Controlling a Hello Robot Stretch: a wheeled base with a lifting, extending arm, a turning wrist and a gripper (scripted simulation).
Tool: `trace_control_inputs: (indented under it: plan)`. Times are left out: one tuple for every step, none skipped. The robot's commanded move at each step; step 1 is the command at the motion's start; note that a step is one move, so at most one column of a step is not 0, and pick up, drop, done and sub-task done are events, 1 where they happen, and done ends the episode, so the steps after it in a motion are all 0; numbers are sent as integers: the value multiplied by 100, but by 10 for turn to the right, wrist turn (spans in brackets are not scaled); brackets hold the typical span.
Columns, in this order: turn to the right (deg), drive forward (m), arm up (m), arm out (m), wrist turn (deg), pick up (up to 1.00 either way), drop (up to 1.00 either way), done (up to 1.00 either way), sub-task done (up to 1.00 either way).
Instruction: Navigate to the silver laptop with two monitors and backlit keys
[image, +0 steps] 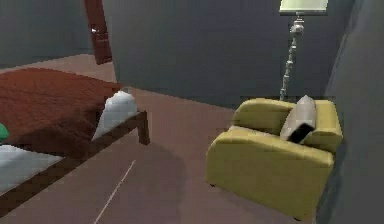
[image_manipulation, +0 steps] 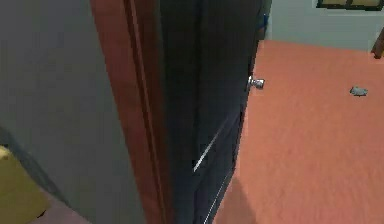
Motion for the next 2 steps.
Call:
trace_control_inputs:
  plan:
    - [-180, 0, 0, 0, 0, 0, 0, 0, 0]
    - [0, 100, 0, 0, 0, 0, 0, 0, 0]
